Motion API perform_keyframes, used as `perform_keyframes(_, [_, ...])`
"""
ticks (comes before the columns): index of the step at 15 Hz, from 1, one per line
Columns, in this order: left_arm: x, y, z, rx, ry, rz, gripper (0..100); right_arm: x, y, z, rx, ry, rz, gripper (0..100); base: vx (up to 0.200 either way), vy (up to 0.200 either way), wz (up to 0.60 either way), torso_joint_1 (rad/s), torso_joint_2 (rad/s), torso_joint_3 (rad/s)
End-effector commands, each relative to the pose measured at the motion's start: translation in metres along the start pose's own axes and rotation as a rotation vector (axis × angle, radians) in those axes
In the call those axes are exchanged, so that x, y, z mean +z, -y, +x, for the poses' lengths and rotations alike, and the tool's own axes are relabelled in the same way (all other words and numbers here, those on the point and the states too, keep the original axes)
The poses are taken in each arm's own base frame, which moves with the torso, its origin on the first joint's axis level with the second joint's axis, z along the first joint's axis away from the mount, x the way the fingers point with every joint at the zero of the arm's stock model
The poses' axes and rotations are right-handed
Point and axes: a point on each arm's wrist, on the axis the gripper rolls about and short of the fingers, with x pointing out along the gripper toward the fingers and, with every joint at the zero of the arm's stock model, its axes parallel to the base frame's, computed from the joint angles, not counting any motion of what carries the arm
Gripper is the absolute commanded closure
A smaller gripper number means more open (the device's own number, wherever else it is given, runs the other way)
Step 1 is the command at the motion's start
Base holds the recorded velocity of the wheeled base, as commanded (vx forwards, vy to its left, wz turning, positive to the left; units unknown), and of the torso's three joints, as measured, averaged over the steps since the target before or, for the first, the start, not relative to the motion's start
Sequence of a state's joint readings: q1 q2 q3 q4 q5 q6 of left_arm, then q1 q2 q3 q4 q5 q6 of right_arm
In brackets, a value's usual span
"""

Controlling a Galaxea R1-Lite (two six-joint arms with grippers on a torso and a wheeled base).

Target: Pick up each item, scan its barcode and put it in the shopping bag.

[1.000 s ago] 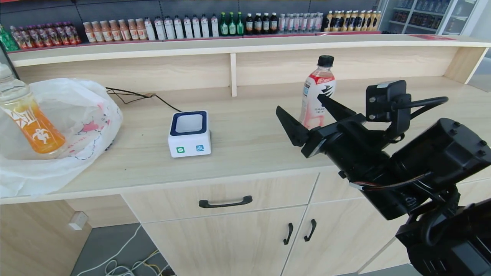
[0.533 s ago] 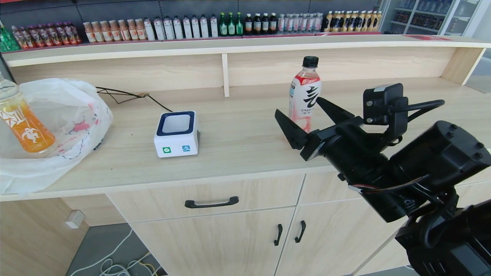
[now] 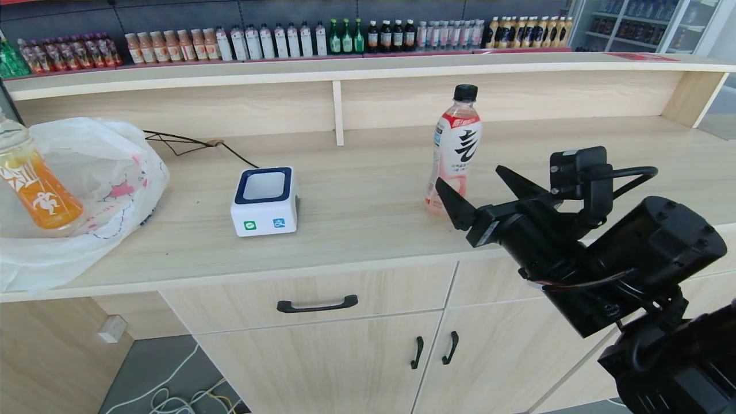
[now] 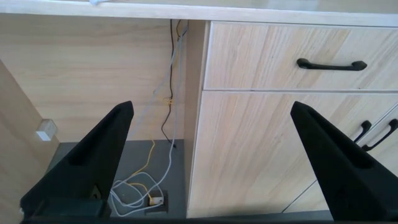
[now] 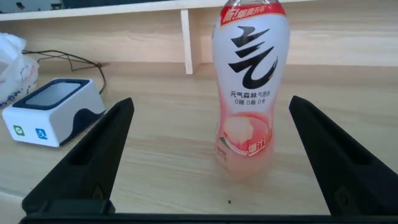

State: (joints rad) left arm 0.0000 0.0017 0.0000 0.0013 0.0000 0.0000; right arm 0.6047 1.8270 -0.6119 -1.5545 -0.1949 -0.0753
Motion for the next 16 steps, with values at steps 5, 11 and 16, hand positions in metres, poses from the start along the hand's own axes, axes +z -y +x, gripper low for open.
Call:
perform_keyframes(5, [0.0, 0.0, 0.0, 0.0, 0.0, 0.0, 0, -0.002, 0.017, 0.005, -0.045, -0.103, -0.039, 0, 0.0, 0.0, 0.0, 0.0, 0.0, 0.0])
perform_keyframes(11, [0.0, 0.0, 0.0, 0.0, 0.0, 0.0, 0, 0.007, 0.03, 0.028, -0.084, -0.154, -0.052, 0, 0.0, 0.0, 0.0, 0.0, 0.0, 0.0])
perform_keyframes(16, [0.0, 0.0, 0.0, 0.0, 0.0, -0.002, 0, -0.005, 0.037, 0.035, -0.094, -0.191, -0.051, 0, 0.0, 0.0, 0.0, 0.0, 0.0, 0.0])
